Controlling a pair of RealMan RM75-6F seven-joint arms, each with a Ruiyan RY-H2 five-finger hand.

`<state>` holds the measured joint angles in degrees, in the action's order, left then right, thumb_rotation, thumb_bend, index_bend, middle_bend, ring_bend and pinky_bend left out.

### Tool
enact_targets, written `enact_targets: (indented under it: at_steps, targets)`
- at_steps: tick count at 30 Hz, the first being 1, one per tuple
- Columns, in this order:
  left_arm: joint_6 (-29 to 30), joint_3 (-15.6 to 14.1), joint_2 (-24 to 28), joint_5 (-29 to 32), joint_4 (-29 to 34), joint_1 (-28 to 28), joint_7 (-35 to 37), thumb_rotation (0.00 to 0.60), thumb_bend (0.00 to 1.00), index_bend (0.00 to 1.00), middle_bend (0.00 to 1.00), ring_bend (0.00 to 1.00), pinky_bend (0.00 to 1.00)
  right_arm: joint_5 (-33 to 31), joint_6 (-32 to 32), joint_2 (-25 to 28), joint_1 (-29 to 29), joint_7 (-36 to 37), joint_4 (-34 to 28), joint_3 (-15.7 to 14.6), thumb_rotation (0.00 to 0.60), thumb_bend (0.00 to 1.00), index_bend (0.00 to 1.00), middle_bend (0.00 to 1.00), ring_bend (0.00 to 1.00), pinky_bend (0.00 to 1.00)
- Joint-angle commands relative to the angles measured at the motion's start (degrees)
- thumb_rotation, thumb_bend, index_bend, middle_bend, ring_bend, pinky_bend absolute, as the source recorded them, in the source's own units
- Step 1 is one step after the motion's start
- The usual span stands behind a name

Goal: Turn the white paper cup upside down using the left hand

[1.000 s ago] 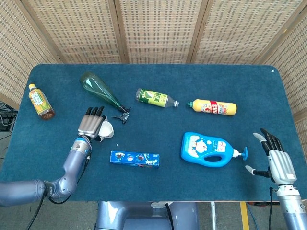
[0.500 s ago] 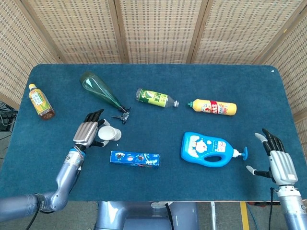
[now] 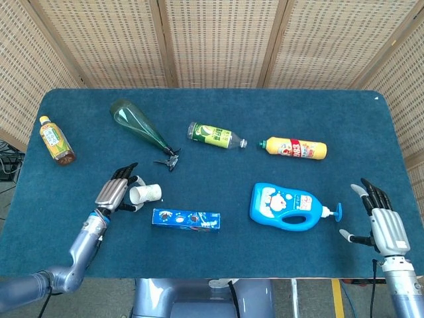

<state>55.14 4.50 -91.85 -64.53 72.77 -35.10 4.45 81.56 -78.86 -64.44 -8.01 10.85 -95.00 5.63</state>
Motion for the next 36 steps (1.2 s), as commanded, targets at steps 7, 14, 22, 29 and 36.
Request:
enact_targets:
  at_steps: [7, 14, 22, 29, 36]
  targets:
    - [-2.4, 0.3, 2.2, 2.2, 0.2, 1.0, -3.1, 0.6, 0.24, 0.29, 0.0, 0.0, 0.0, 0.0, 0.2, -0.2, -0.1, -0.5, -0.1, -0.1, 0.6, 0.09, 0.0, 0.0, 0.0, 0.0]
    - [-3.6, 2.2, 5.8, 5.8, 4.5, 0.2, -8.5, 0.517, 0.22, 0.06, 0.0, 0.0, 0.0, -0.1, 0.3, -0.3, -0.1, -0.6, -0.1, 0.0, 0.6, 0.09, 0.0, 0.0, 0.0, 0.0]
    - [-6.1, 3.6, 10.0, 18.1, 12.0, -4.5, -23.4, 0.514, 0.22, 0.0, 0.0, 0.0, 0.0, 0.1, 0.2, -0.2, -0.1, -0.5, -0.2, -0.1, 0.6, 0.09, 0.0, 0.0, 0.0, 0.0]
    - [-3.2, 2.9, 10.6, 38.5, 18.4, -12.9, -40.5, 0.514, 0.24, 0.11, 0.0, 0.0, 0.0, 0.3, 0.2, 0.1, -0.1, 0.2, -0.3, 0.0, 0.6, 0.09, 0.0, 0.0, 0.0, 0.0]
    - [0.5, 3.0, 8.9, 45.7, 19.6, -17.6, -47.0, 0.514, 0.24, 0.16, 0.0, 0.0, 0.0, 0.5, 0.3, 0.4, -0.1, 1.2, -0.3, -0.1, 0.6, 0.09, 0.0, 0.0, 0.0, 0.0]
